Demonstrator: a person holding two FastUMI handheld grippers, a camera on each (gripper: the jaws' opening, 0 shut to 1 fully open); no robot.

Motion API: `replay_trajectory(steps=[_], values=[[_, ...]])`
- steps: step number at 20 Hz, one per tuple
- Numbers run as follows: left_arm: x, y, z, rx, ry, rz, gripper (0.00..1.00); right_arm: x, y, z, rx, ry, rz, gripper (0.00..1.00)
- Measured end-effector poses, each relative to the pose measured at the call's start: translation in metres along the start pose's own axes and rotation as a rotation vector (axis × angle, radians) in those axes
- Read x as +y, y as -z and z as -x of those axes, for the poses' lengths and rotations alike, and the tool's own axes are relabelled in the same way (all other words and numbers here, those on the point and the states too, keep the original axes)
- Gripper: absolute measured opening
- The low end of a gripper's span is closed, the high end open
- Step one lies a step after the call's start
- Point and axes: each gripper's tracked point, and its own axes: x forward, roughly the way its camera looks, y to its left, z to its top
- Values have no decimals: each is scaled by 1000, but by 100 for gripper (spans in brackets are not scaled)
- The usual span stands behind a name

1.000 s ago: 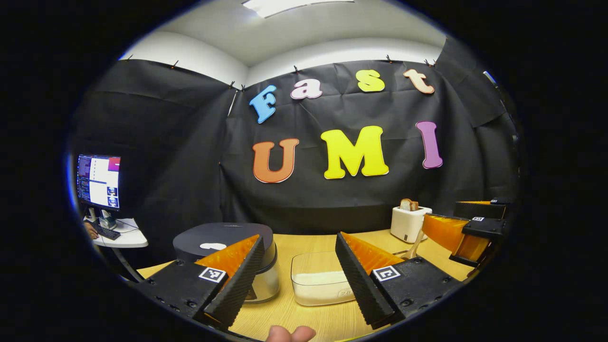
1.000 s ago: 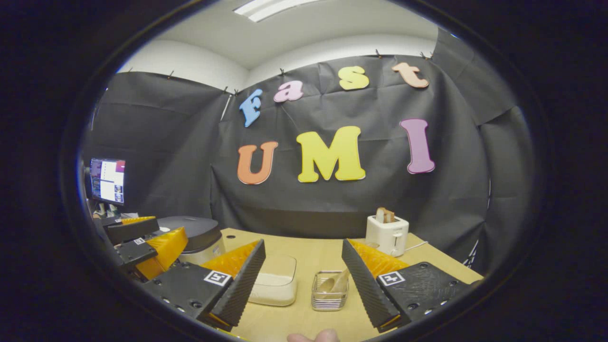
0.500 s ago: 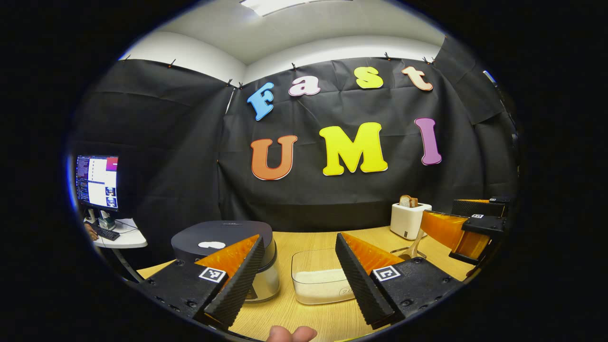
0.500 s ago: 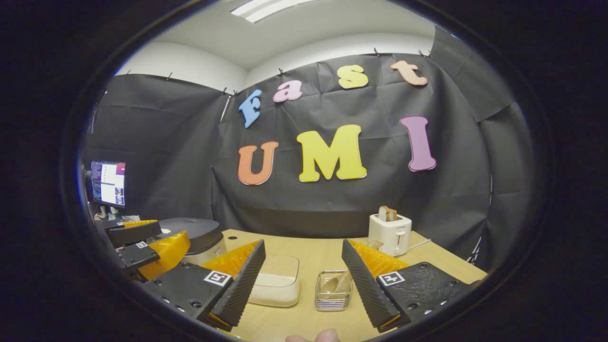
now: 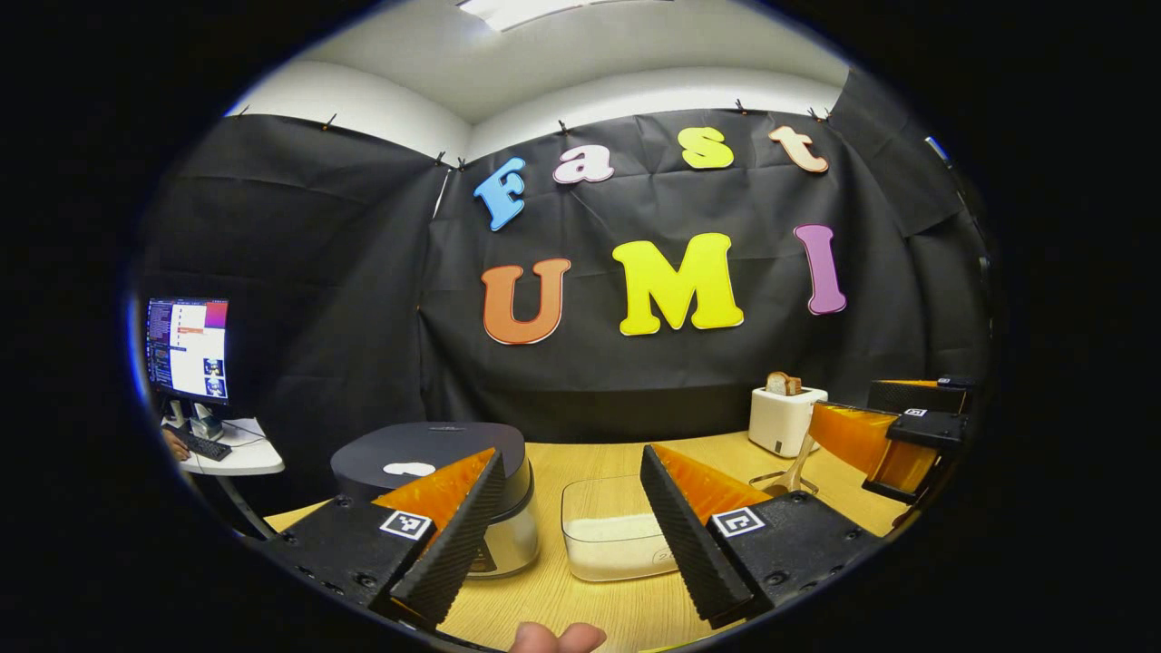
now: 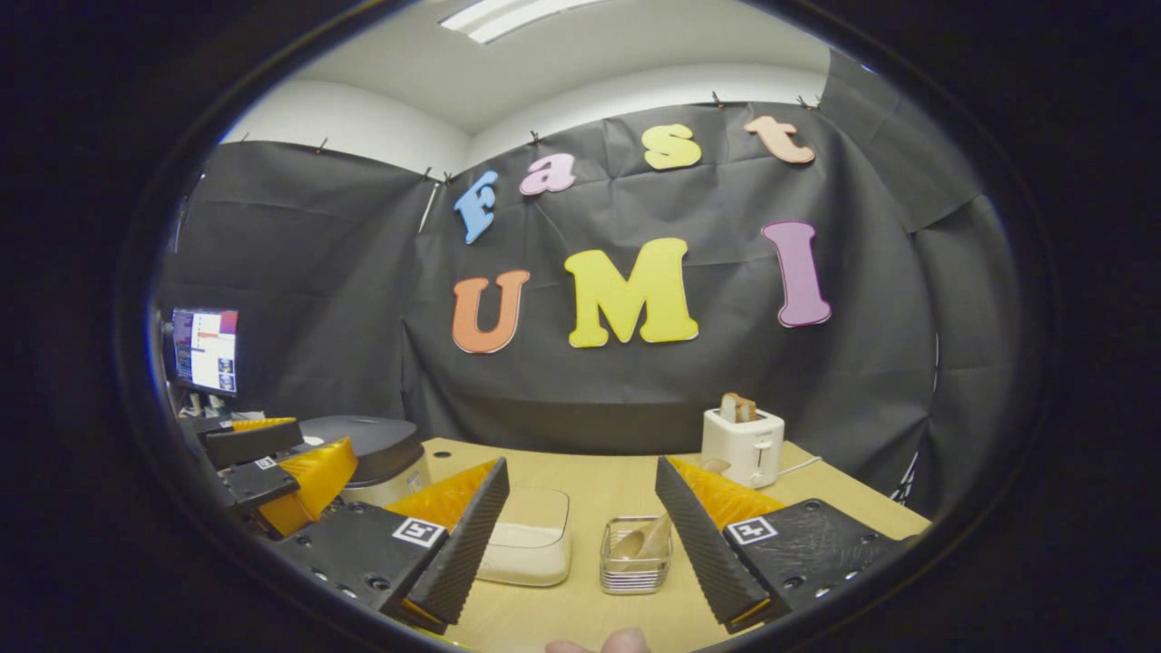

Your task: Close the left gripper, press the button to open the rice cooker; take a wooden spoon from the chopstick holder with the right hand, scoop a spoonful of rice and pour it into the rice cooker, then put the wooden spoon back into the chopstick holder.

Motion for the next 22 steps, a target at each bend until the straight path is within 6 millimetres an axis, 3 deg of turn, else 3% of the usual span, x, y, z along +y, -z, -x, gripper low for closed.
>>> replay_trajectory(steps=[8, 9, 13, 16, 19, 20, 22], values=[[-6, 12, -6, 30, -3, 39, 96, -11, 5, -8, -14, -1, -4, 93], [-5, 13, -7, 35, -8, 41, 96, -13, 9, -10, -7, -9, -7, 97], [21, 15, -8, 74, -56, 55, 96, -33, 8, -15, -5, -17, -18, 96], [57, 19, -7, 141, -123, 32, 96, -43, 16, -20, 0, -39, -22, 96], [84, 30, 1, 238, -166, 26, 96, -45, 28, -25, 17, -65, -32, 95], [89, 28, 1, 250, -168, 30, 96, -44, 29, -25, 16, -74, -24, 92], [100, 21, 0, 291, -168, 12, 96, -37, 32, -25, 20, -106, -13, 96]])
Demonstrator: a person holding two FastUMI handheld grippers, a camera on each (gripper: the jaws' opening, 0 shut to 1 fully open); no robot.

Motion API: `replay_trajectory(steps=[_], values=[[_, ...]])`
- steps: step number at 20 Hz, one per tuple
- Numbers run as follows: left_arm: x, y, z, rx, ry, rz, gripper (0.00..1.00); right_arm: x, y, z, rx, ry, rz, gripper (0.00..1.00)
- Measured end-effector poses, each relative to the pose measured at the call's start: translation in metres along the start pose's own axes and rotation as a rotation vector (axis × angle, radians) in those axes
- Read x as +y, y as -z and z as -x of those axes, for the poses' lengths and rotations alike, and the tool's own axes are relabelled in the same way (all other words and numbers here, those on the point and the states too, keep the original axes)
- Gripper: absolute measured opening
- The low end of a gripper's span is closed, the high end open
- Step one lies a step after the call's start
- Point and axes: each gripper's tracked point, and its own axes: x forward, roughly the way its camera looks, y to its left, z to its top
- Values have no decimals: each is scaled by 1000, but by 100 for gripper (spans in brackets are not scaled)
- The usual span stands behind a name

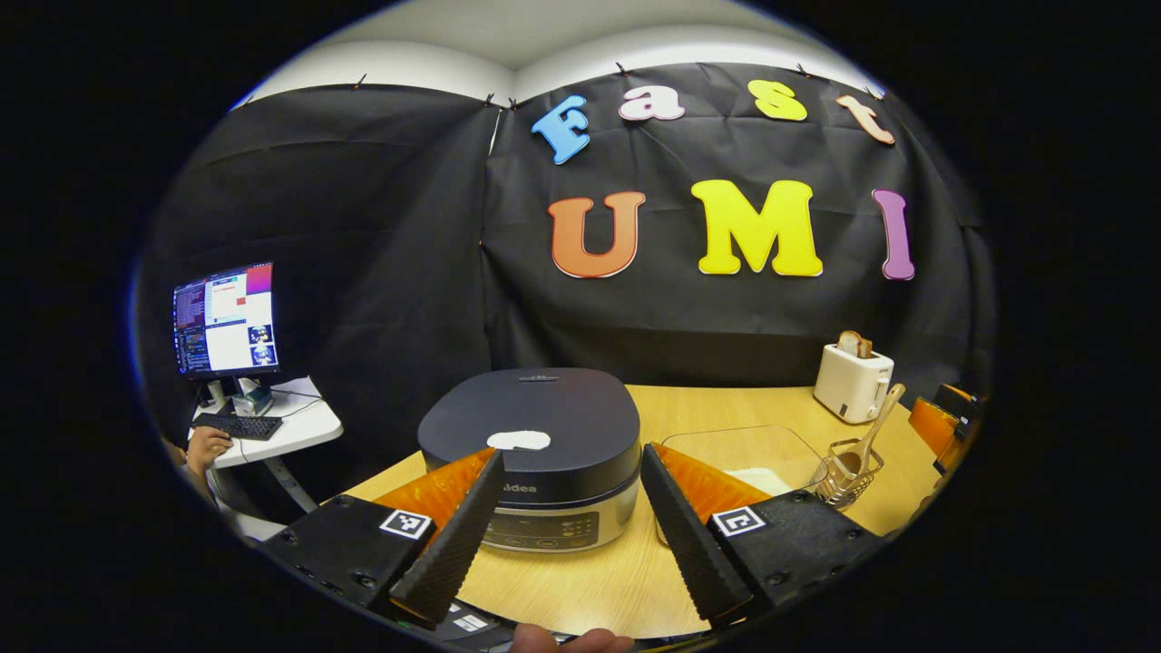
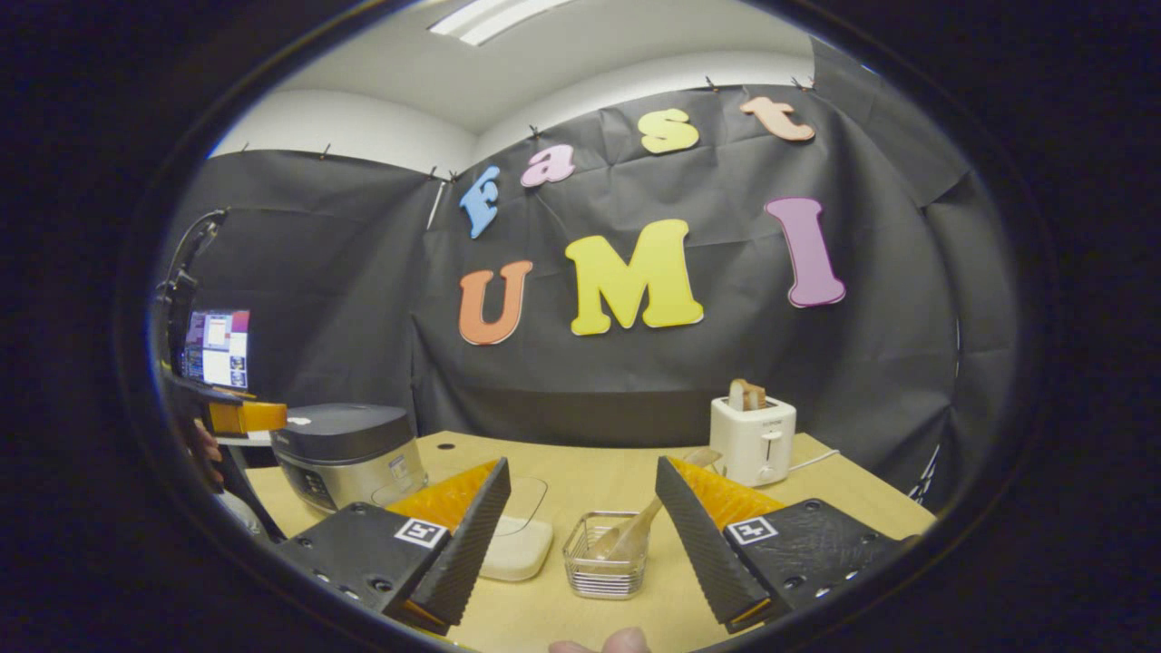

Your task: Close the left gripper, press the button to open the rice cooker; take a wooden spoon from the chopstick holder with the right hand, scoop a spoonful of rice and pour it into the rice cooker, then put the wooden spoon back into the chopstick holder.

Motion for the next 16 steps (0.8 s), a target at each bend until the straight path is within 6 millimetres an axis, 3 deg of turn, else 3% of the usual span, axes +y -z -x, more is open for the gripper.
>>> replay_trajectory(steps=[3, 6, 7, 8, 11, 12, 13, 14, 16], values=[[19, -15, -12, 50, -6, -44, 95, -1, -6, 4, -25, -2, 53, 96], [33, -22, -29, 104, -16, -54, 79, 1, -9, 8, -45, -1, 94, 96], [35, -21, -34, 126, -15, -56, 77, 2, -7, 9, -47, -6, 92, 92], [37, -18, -38, 152, -21, -56, 70, 2, -7, 9, -47, -6, 91, 96], [27, -7, -46, 245, 24, -30, 55, 3, -3, 8, -31, -11, 107, 95], [27, -4, -49, 277, 26, -19, 42, 4, -2, 8, -27, -14, 111, 95], [28, -4, -52, 299, 29, -9, 35, 3, -2, 9, -29, -14, 117, 95], [29, -4, -55, 322, 35, 4, 18, 1, -3, 10, -32, -16, 118, 95], [31, -5, -59, 348, 38, 31, 6, -1, 0, 11, -29, -21, 98, 95]])
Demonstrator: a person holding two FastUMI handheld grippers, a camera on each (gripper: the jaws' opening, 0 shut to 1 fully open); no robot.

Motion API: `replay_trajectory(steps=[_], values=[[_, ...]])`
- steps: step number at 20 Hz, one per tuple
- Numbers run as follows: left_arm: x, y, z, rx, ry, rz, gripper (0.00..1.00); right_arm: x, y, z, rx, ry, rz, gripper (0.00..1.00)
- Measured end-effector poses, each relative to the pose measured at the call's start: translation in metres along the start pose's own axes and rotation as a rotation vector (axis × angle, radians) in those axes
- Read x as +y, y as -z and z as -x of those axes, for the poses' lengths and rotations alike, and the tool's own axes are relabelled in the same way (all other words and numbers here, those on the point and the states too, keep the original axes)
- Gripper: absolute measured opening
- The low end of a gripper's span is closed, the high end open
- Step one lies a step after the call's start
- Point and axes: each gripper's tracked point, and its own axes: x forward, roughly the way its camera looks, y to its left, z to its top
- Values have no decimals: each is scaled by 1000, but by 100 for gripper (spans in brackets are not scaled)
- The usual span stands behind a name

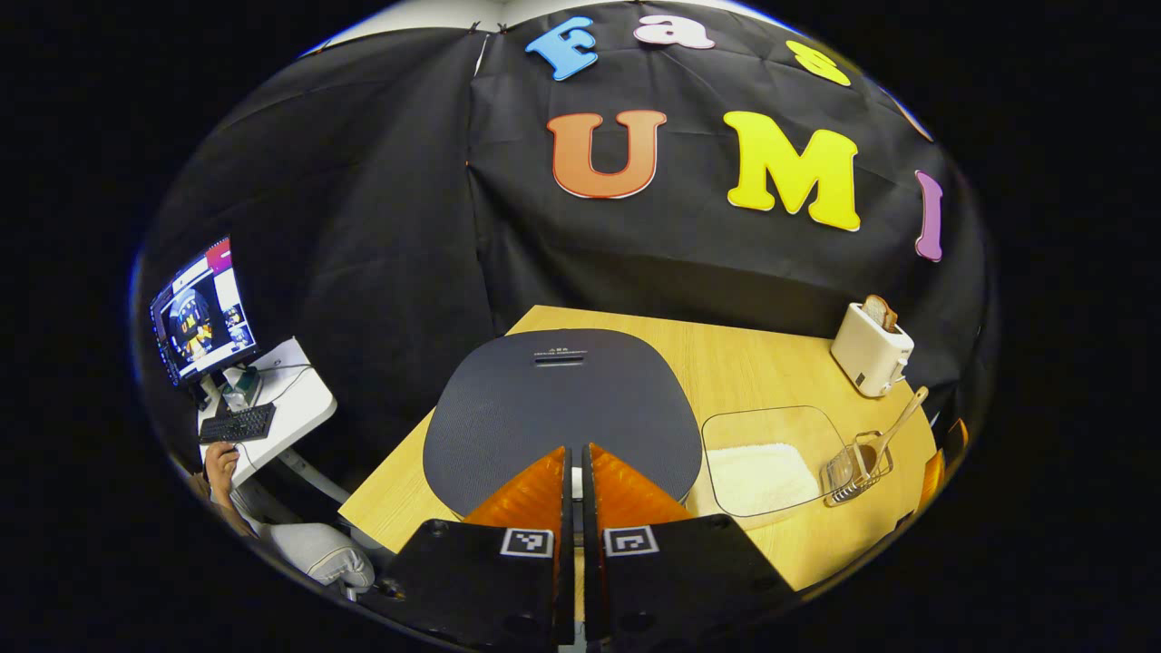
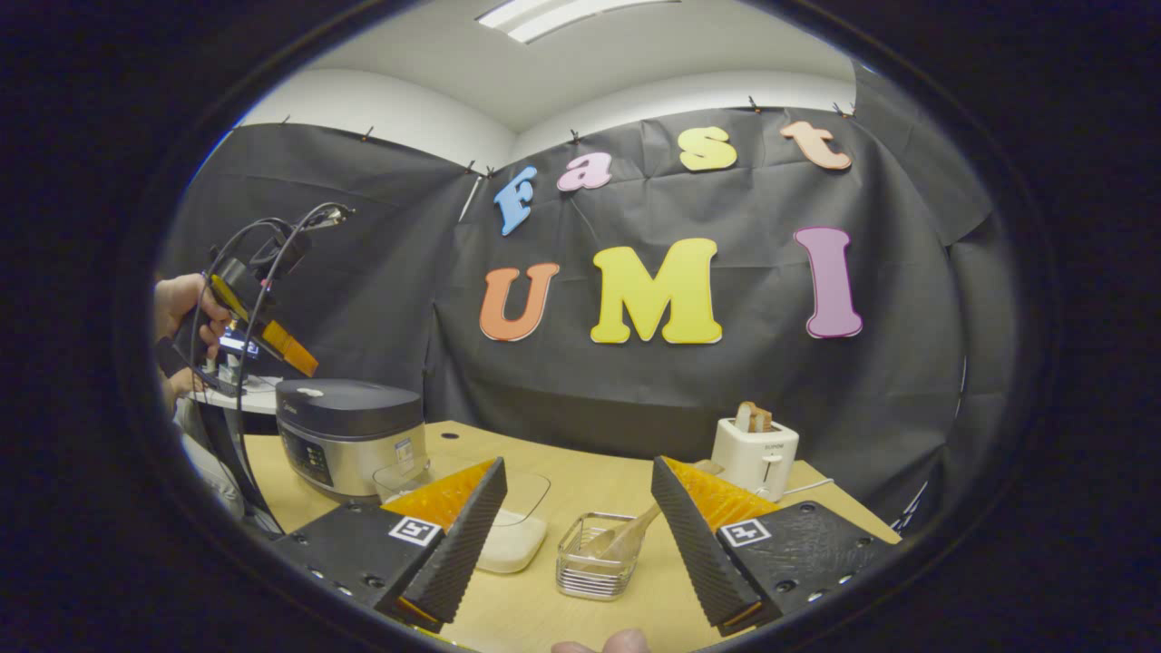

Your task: Close the left gripper, press the button to open the rice cooker; take a wooden spoon from the chopstick holder with the right hand, scoop a spoonful of rice and pour it into the rice cooker, then put the wooden spoon back into the chopstick holder.

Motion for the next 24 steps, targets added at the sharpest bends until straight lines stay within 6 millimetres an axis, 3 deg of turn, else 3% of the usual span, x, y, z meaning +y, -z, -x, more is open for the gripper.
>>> replay_trajectory(steps=[5, 10, 14, 16, 17, 21, 24], values=[[6, 9, -7, 90, -14, -8, 0, -11, 1, -2, 1, 16, -34, 95], [5, 26, -15, 184, 1, 40, 3, -28, 7, -3, 25, 25, -78, 95], [6, 23, -16, 154, -13, -57, 3, -38, 5, 0, 8, 47, -116, 95], [10, 23, -29, 154, -45, -115, 3, -41, 4, 1, 2, 56, -119, 94], [9, 32, -19, 172, -47, -97, 3, -42, 5, 3, 1, 60, -118, 96], [6, 25, -15, 141, -20, -5, 3, -51, 8, 6, -10, 81, -134, 96], [6, -1, -6, 38, -17, -1, 3, -60, 10, 6, 5, 98, -127, 92]])
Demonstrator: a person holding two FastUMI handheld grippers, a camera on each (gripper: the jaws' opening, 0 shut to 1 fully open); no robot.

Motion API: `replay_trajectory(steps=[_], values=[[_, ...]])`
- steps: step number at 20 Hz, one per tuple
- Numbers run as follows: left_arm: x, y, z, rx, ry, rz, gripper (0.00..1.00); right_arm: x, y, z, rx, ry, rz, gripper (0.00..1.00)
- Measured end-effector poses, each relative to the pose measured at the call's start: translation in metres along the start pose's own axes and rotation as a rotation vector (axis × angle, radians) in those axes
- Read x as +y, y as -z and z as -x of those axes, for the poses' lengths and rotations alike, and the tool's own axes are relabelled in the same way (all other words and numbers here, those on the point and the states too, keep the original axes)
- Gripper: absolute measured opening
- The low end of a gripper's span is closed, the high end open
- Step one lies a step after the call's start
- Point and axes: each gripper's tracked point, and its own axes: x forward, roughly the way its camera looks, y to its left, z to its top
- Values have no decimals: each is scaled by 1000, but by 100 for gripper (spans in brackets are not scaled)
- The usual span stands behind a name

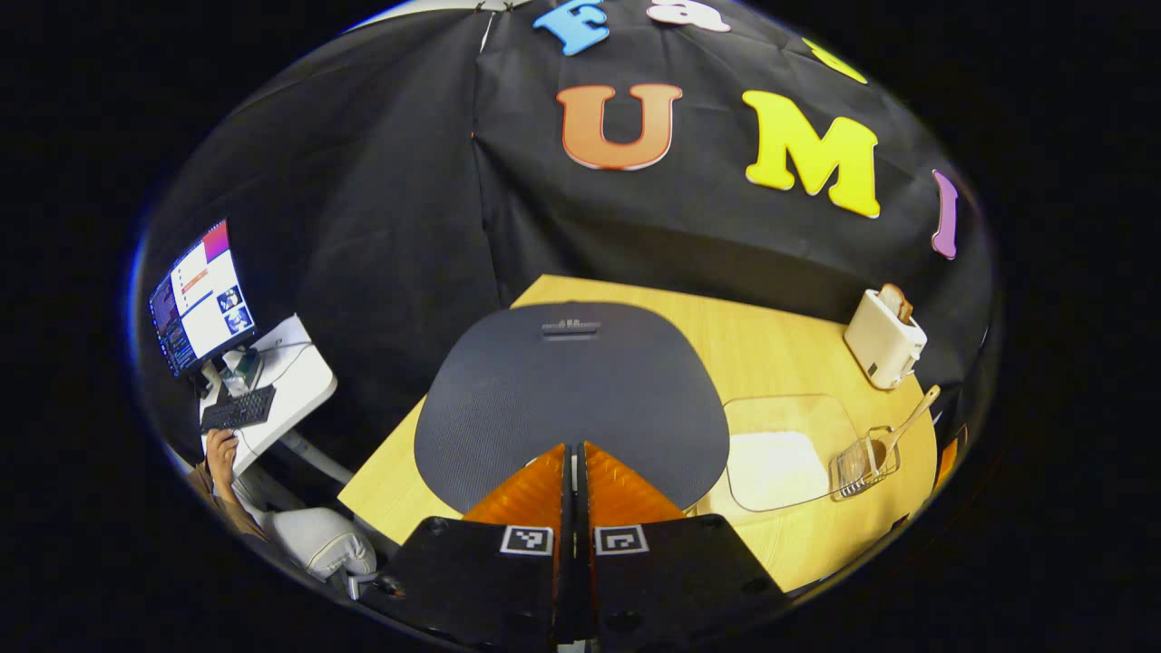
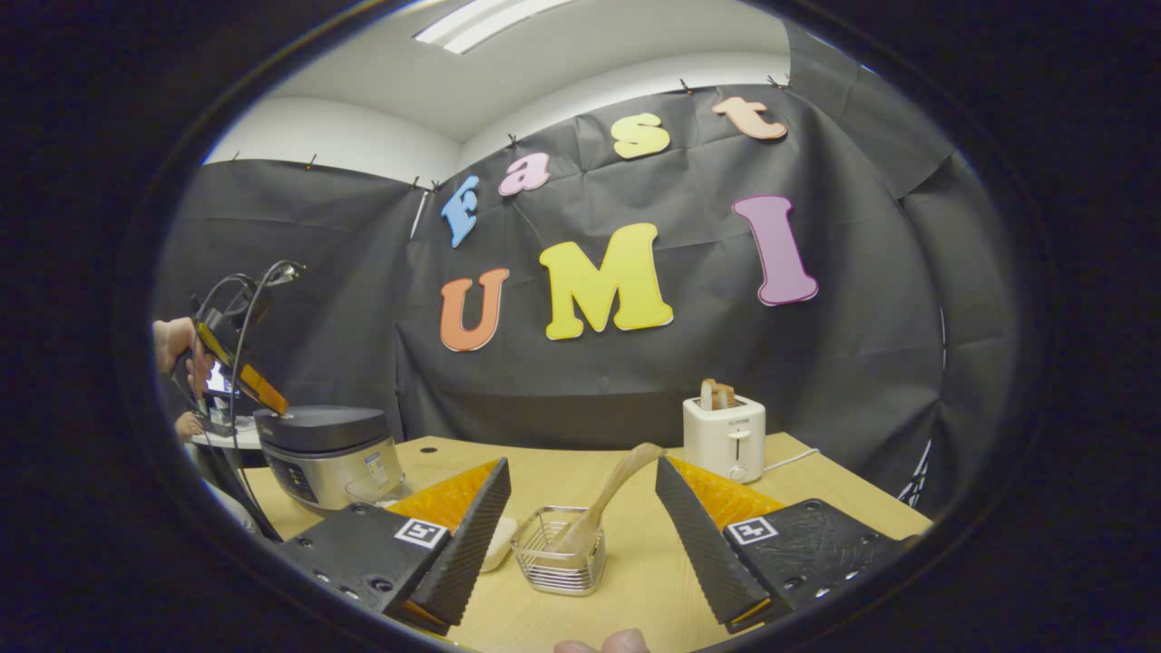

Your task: Close the left gripper, press the button to open the rice cooker; take a wooden spoon from the chopstick holder with the right hand, scoop a spoonful of rice and pour it into the rice cooker, then put the wooden spoon back into the chopstick holder.

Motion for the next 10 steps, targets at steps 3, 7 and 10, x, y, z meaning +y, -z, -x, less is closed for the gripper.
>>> replay_trajectory(steps=[3, 7, 10], values=[[4, -50, 17, -179, -56, -77, 3, -8, -3, 1, -5, 18, -6, 92], [-6, -102, 45, -341, -95, -112, 3, -11, -6, 4, -10, 25, -9, 91], [-19, -107, 48, -351, -45, -43, 4, -12, -10, 5, -18, 29, -4, 96]])
